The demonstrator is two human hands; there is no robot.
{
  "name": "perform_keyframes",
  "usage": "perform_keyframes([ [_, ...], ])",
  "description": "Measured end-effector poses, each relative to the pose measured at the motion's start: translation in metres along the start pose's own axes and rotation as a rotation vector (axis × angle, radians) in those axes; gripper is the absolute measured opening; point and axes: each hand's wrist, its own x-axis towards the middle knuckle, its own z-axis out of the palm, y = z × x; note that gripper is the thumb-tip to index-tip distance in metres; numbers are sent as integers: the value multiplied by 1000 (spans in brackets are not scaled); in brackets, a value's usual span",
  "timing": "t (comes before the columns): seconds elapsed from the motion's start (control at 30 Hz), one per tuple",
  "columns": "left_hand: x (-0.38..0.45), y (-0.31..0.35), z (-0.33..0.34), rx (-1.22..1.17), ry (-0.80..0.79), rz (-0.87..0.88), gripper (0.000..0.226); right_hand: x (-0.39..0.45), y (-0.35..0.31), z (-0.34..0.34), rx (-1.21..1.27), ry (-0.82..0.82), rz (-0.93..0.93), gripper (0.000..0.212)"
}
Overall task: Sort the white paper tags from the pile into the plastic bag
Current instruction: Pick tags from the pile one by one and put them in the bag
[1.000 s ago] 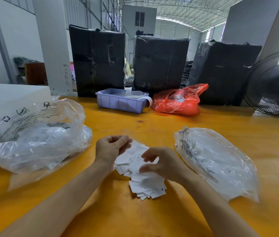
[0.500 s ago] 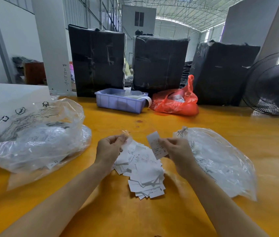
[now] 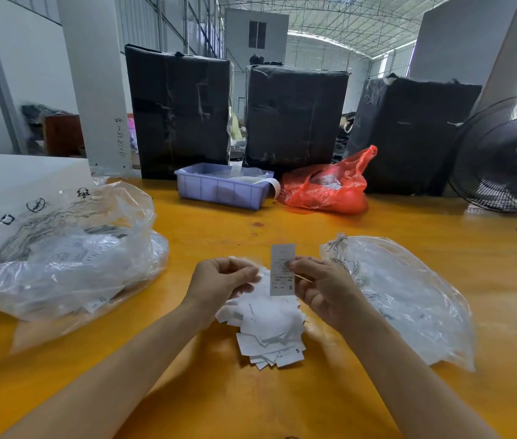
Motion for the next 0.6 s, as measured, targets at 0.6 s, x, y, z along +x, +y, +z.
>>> perform_keyframes([
  [0.6, -9, 5, 7, 26, -142, -111, 4, -8, 4, 5, -367, 45, -482, 17],
])
